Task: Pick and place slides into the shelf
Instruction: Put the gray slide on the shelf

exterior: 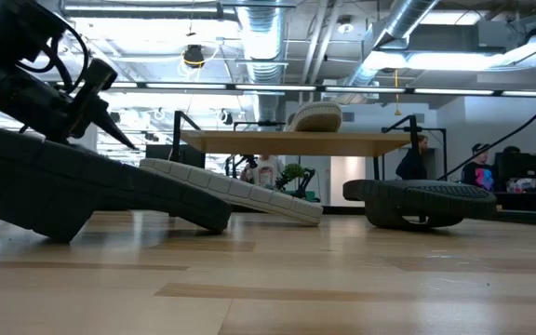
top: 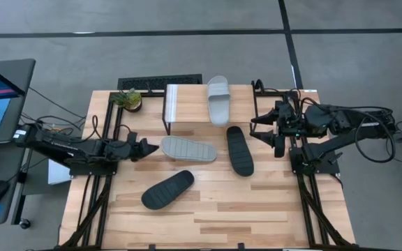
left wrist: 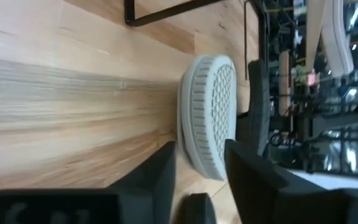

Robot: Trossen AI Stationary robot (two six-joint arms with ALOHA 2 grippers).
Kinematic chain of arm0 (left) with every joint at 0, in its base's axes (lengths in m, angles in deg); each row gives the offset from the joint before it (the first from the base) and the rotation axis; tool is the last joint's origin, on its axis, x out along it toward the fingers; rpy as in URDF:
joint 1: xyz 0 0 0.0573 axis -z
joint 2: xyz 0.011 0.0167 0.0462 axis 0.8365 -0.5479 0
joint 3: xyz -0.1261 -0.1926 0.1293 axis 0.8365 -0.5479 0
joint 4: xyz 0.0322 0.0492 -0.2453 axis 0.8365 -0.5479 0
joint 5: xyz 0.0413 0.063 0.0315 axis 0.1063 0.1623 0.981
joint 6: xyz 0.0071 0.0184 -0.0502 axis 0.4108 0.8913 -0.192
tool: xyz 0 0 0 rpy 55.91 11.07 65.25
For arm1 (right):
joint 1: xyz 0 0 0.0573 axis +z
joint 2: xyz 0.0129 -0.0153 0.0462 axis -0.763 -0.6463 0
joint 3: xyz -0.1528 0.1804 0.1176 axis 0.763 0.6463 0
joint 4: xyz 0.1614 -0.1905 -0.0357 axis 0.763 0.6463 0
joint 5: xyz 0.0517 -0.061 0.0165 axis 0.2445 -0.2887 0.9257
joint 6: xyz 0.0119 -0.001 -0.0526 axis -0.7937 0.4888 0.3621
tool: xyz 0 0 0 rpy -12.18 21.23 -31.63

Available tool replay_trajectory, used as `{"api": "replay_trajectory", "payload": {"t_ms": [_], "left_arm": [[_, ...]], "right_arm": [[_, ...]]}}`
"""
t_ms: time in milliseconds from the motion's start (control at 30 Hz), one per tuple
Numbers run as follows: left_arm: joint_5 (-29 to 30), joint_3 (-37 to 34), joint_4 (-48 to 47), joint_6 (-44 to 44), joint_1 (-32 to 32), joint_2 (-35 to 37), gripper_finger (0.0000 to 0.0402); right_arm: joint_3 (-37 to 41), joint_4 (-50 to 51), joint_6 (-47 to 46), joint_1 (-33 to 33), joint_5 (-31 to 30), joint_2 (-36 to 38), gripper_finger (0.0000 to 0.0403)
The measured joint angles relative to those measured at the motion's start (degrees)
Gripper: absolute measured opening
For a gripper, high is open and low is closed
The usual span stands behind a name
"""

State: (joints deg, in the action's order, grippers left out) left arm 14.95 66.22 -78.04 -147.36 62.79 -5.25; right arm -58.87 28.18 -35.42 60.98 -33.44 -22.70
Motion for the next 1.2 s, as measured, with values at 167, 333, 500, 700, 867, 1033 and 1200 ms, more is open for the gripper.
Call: {"api": "replay_trajectory", "payload": {"t_ms": [167, 333, 500, 700, 867, 1033, 1200], "left_arm": [[0.02, 0.0, 0.64, -1.8, -1.05, 0.03, 0.0164], [-0.03, 0.09, 4.22, 0.34, -1.7, 0.04, 0.0167], [-2.01, 0.11, 4.14, 4.61, -2.9, -0.02, 0.0167], [-2.32, 0.11, 3.94, 10.19, -4.33, -0.97, 0.0167], [-3.52, 0.11, 4.01, 14.33, -5.27, -3.16, 0.0167], [-3.08, 0.11, 5.16, 15.05, -5.74, -5.91, 0.0167], [-4.26, 0.11, 10.07, 18.04, -5.9, -8.5, 0.0167]], "right_arm": [[0.0, 0.49, 0.02, 0.0, 0.01, -0.02, 0.0255], [0.0, 1.36, 0.04, 0.0, 0.02, -0.02, 0.0255], [0.0, 1.32, 0.47, 0.0, 0.02, -0.02, 0.0255], [0.0, 1.29, 0.47, 0.0, 0.02, -0.02, 0.0255], [0.0, 1.29, 0.45, 0.0, 0.24, -0.02, 0.0255], [0.0, 1.29, 0.36, 0.0, 0.95, -0.02, 0.0255], [0.0, 1.29, 0.02, 0.0, 1.51, -0.02, 0.0255]]}}
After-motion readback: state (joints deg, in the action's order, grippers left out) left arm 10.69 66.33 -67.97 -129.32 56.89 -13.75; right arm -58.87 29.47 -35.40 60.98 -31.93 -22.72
